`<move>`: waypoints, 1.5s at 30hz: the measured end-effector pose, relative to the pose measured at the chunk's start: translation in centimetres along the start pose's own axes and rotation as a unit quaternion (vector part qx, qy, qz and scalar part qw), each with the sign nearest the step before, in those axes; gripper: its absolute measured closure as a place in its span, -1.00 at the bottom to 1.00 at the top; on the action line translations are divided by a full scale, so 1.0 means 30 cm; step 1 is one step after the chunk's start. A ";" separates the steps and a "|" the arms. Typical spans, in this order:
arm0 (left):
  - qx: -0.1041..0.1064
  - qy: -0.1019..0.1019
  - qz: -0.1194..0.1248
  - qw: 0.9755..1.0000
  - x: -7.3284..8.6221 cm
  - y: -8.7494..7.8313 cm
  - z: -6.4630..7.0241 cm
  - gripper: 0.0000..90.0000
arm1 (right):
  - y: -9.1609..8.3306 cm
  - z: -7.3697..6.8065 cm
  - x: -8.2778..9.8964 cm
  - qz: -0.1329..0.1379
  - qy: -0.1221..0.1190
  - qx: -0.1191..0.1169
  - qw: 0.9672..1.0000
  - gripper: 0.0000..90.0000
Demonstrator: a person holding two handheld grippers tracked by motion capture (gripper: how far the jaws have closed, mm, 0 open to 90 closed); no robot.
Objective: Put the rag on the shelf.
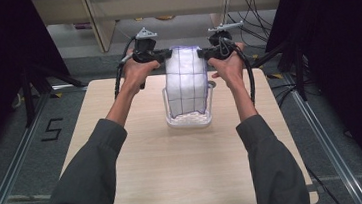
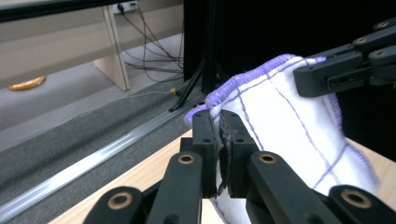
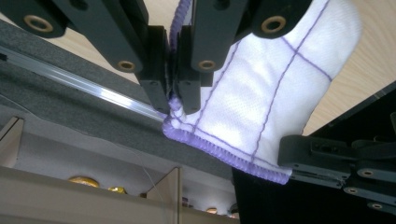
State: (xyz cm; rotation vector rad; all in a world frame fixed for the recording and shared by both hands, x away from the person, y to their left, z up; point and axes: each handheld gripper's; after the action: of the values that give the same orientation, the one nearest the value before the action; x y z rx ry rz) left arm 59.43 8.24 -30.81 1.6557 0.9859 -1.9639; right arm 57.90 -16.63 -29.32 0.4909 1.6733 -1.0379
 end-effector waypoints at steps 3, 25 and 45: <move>-0.003 -0.008 -0.005 1.000 0.027 0.013 -0.007 0.89 | 0.035 0.008 0.016 -0.010 0.001 0.004 1.000 0.91; 0.002 -0.014 -0.086 0.996 0.169 0.069 -0.020 0.80 | 0.138 0.038 0.131 -0.099 0.019 0.007 0.995 0.76; -0.012 -0.050 -0.103 0.993 0.167 -0.096 -0.049 0.28 | -0.013 0.068 0.102 -0.080 0.031 0.003 0.996 0.43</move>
State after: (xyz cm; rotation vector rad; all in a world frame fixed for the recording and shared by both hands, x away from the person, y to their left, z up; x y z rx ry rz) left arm 57.33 11.98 -34.95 1.4763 1.1773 -2.1337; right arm 57.66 -19.05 -32.12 0.4018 1.7878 -1.1530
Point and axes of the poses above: each handheld gripper's, and its own axes: y roughly forward along the jaws, x roughly out of its underside, z roughly to its right, and after that the axes turned 7 degrees about z, right-handed
